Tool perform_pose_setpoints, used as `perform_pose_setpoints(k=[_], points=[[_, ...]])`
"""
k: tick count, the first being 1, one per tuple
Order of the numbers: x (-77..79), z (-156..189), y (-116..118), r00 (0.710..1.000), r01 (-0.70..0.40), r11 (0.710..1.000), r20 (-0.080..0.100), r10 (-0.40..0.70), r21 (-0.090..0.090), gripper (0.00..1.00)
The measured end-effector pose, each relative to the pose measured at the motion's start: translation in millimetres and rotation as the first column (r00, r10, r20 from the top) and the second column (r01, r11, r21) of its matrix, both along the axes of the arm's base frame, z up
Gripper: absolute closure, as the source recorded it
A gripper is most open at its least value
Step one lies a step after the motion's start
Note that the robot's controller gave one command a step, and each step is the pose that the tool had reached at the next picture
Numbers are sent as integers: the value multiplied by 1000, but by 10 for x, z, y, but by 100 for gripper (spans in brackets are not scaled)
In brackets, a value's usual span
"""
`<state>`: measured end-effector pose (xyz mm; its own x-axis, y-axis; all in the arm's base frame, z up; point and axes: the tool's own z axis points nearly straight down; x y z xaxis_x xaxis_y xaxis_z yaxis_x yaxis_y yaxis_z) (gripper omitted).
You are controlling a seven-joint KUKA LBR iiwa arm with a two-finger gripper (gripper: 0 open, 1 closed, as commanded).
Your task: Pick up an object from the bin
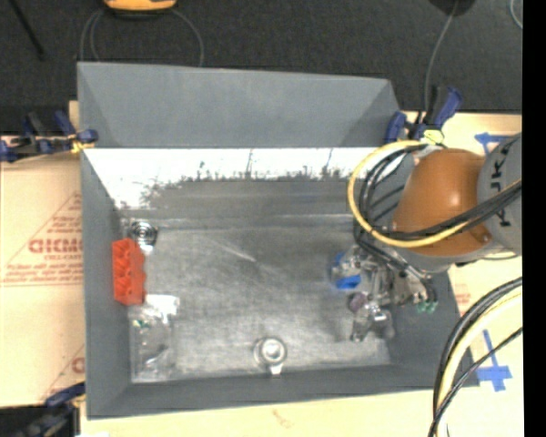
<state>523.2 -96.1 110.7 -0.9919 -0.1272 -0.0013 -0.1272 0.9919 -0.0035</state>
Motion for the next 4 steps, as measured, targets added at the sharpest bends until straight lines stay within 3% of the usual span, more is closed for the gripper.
perform_pose_setpoints(k=[1, 2, 3, 4], points=[[81, 306, -610, 1000, -6, 1000, 6, 6, -2, 0], [74, 286, -570, 1000, -12, 1000, 2, 12, 1, 100], [74, 286, -570, 1000, -12, 1000, 2, 12, 1, 0], [127, -114, -570, 967, -252, 968, 20, 252, -7, 0]])
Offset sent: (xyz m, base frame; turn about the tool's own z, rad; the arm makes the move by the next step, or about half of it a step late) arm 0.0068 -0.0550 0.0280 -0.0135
